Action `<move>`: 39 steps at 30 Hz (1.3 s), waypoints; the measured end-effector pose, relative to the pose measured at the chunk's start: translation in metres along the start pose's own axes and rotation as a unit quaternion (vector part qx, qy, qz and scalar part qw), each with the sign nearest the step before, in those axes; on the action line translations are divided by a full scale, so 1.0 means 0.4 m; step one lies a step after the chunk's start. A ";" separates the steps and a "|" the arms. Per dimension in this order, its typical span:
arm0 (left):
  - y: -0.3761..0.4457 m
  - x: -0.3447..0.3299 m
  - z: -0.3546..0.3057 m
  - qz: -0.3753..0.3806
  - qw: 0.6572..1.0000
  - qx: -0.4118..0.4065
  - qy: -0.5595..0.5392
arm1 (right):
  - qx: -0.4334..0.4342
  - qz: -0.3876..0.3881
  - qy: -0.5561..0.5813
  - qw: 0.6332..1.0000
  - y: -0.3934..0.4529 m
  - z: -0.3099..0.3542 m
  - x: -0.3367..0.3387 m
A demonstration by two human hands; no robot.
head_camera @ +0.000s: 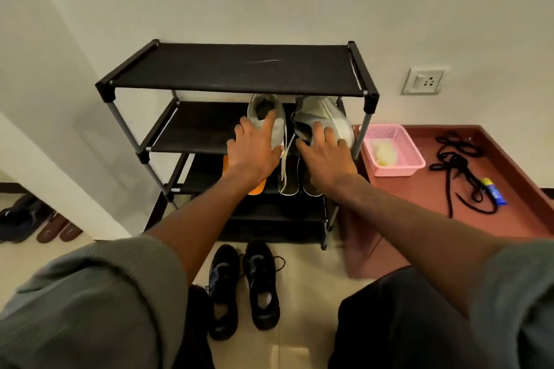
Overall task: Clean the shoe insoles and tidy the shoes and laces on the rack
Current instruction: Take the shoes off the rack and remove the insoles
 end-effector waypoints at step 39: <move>-0.421 0.056 -0.065 -0.097 0.941 0.155 -0.285 | -0.191 -0.058 0.313 0.929 -0.318 0.006 0.086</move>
Point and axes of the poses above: each hand's wrist, its own y-axis towards the middle knuckle, its own x-axis out of the back of the hand, z = x × y, the point moved 6 cm from there along y, towards the middle knuckle, and after that the axes turned 15 degrees about -y, right-handed, at the moved point
